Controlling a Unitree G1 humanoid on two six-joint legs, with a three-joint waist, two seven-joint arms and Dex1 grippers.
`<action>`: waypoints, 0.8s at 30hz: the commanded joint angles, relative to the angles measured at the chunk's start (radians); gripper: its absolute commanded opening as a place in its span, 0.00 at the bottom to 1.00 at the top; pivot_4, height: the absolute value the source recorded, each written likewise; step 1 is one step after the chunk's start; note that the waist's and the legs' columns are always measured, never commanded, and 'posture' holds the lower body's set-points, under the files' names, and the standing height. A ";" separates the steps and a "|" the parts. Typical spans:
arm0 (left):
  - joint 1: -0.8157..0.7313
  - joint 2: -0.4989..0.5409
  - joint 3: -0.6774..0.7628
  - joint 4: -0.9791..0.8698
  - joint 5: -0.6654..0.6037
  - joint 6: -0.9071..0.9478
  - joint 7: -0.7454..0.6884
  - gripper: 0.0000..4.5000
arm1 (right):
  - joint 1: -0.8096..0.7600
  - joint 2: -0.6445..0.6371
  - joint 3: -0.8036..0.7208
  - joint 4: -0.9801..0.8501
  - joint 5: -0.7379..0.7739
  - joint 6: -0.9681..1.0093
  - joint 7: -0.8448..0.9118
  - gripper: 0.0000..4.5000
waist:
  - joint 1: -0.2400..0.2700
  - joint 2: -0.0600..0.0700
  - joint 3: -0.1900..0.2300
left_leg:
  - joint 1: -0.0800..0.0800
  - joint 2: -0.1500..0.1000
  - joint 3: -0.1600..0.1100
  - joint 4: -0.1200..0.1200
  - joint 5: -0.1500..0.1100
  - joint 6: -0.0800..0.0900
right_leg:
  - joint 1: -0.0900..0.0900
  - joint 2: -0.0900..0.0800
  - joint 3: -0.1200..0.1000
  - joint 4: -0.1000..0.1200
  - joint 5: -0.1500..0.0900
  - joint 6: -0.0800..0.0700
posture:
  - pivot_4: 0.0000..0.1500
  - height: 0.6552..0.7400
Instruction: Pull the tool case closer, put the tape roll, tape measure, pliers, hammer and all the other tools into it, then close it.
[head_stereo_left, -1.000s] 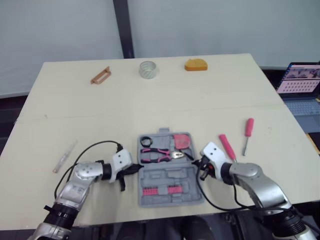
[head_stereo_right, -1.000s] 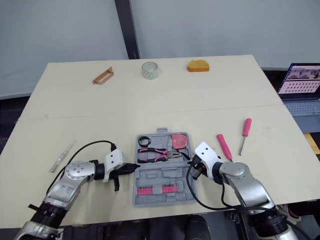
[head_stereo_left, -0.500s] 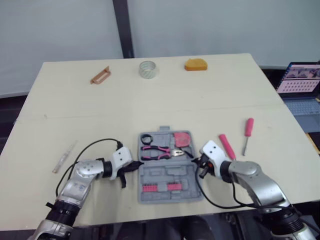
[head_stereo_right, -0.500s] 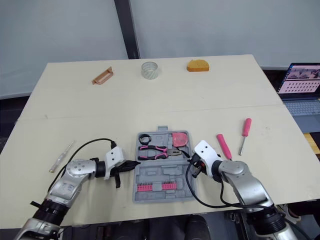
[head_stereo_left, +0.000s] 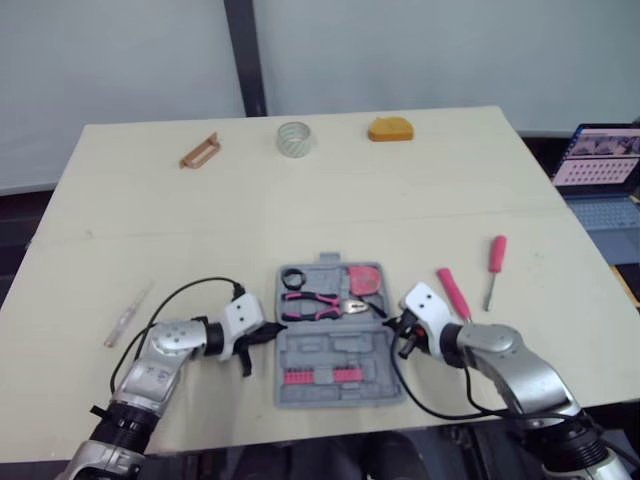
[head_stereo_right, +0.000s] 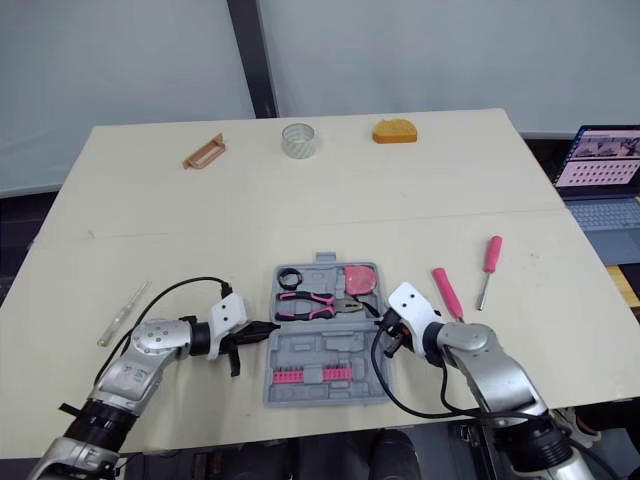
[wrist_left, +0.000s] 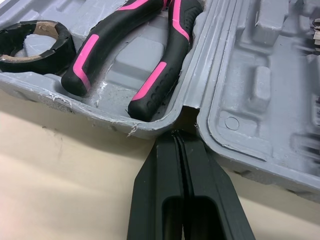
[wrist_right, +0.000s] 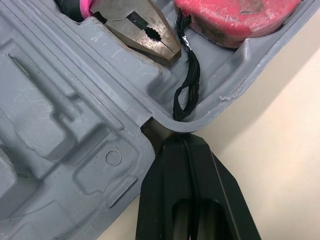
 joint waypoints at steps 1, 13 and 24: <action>0.013 0.012 0.023 -0.029 -0.006 0.005 0.011 0.01 | -0.001 0.005 0.018 -0.036 0.016 -0.001 0.020 0.00 | -0.001 0.000 0.000 | 0.000 0.000 0.000 0.000 0.000 0.000 | 0.000 0.000 0.000 0.000 0.000 0.000 | 1.00 1.00; 0.035 0.033 0.048 -0.056 -0.013 0.017 0.020 0.01 | -0.015 0.023 0.038 -0.029 0.014 -0.003 0.013 0.00 | -0.012 0.000 0.000 | 0.000 0.000 0.000 -0.001 0.000 0.000 | 0.000 0.000 0.000 0.000 0.000 0.000 | 1.00 1.00; 0.057 0.047 0.060 -0.086 -0.018 0.033 0.023 0.01 | -0.032 0.037 0.048 -0.010 0.007 -0.012 0.010 0.00 | -0.025 0.000 0.000 | 0.000 0.000 0.000 -0.001 0.000 0.000 | -0.001 0.000 0.000 -0.001 0.000 0.000 | 1.00 1.00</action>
